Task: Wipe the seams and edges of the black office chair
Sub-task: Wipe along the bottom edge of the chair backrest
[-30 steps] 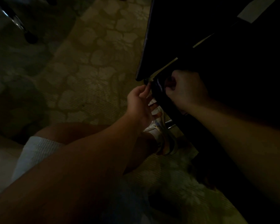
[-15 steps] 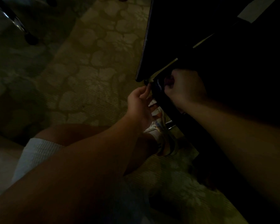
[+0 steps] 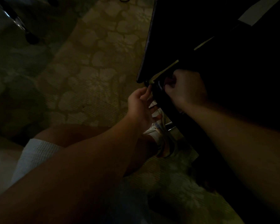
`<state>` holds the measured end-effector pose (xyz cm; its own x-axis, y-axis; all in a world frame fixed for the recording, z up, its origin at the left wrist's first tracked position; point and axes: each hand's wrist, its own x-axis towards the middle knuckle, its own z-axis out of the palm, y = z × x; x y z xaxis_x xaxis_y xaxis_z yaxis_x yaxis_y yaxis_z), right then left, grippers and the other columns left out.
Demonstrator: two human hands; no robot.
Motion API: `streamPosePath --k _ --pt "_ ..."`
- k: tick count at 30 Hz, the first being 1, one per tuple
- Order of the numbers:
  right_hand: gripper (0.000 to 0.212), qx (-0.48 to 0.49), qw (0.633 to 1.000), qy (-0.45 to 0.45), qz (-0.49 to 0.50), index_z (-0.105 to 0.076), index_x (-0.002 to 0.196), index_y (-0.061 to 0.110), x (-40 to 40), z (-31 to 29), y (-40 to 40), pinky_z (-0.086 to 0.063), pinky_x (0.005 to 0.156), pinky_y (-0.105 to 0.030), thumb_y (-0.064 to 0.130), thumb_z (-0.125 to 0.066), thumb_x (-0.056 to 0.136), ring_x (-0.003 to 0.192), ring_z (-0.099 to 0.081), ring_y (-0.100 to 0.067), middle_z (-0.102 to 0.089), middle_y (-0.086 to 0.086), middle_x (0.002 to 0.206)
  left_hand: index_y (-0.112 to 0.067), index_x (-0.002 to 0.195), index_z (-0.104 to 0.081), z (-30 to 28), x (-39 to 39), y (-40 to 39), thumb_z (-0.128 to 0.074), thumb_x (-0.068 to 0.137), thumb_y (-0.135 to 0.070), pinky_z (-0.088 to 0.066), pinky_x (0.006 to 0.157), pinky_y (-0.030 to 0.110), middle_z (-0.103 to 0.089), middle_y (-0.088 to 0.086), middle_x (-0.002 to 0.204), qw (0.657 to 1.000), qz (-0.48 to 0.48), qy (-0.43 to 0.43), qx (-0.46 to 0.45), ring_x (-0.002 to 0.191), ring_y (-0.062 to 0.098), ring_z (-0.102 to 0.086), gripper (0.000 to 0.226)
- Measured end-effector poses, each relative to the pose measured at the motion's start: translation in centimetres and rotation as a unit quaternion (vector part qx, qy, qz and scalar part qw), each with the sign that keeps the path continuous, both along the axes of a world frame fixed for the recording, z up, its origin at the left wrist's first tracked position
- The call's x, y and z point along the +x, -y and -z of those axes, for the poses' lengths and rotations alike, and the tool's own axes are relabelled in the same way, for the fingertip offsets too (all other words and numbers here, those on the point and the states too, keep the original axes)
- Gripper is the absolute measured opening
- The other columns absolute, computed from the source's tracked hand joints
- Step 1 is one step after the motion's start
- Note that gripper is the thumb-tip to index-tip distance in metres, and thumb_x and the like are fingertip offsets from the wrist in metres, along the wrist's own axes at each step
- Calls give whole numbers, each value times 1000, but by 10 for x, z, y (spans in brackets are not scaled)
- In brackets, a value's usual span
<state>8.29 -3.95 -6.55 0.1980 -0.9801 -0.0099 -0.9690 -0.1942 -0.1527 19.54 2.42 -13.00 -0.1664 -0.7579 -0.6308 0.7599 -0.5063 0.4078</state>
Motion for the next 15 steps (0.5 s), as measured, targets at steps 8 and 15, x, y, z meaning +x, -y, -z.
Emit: streamPosePath --k 8,15 --pt "26 -4 1000 11 10 -67 106 13 -2 -3 7 -44 71 -28 33 -65 90 103 -64 -31 -69 -12 110 -37 129 -64 1 -4 2 -39 94 -45 -36 102 56 -60 -2 139 1000 -8 -2 4 126 28 -53 44" --pt "28 9 1000 19 6 -69 109 12 1 -6 9 -46 73 -29 33 -66 90 103 -65 -31 -69 -12 110 -35 131 -63 1 -3 1 -43 92 -42 -34 106 58 -60 -2 139 1000 -11 14 8 126 29 -53 45"
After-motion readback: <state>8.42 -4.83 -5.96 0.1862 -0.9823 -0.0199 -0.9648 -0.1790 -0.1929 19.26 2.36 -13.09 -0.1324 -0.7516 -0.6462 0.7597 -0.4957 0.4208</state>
